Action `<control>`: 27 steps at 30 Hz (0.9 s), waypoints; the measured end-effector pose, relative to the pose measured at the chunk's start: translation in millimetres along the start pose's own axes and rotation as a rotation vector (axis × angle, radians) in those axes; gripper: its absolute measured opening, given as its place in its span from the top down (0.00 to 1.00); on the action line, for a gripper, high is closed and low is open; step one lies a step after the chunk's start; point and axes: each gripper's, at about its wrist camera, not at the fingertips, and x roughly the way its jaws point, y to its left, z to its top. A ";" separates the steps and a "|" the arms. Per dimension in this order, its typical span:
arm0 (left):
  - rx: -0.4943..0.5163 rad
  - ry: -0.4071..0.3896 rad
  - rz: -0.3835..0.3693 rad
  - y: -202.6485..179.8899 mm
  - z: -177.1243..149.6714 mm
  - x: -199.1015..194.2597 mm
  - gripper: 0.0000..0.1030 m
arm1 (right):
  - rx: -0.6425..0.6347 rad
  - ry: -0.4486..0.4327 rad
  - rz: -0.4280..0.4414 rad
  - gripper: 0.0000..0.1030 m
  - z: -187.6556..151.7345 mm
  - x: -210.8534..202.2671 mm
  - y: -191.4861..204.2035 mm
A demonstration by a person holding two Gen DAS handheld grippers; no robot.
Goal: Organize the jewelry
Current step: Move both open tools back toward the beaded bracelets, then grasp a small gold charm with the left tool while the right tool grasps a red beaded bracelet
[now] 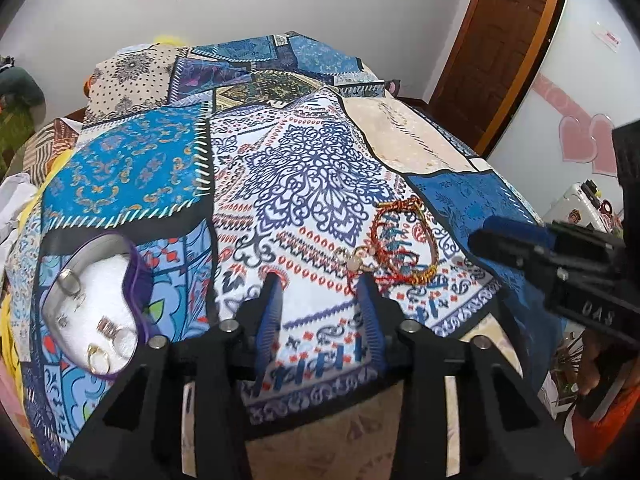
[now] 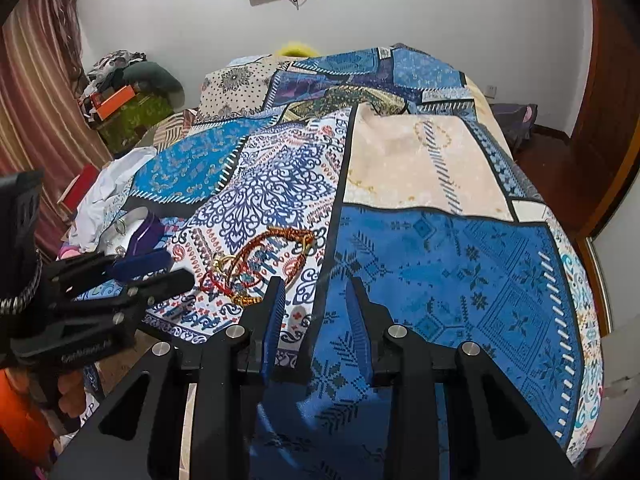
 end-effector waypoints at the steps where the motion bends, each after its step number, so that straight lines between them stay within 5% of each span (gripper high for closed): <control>1: 0.000 0.003 -0.007 -0.8 1.9 2.0 0.68 | 0.002 0.003 0.004 0.72 -0.5 1.1 -0.8; 10: 0.025 0.013 -0.044 -13.7 10.4 17.4 0.87 | -0.004 0.012 0.020 0.72 0.0 7.9 -0.4; 27: 0.023 -0.024 -0.047 -15.5 4.9 5.8 0.92 | 0.012 0.023 0.039 0.72 3.0 16.8 0.1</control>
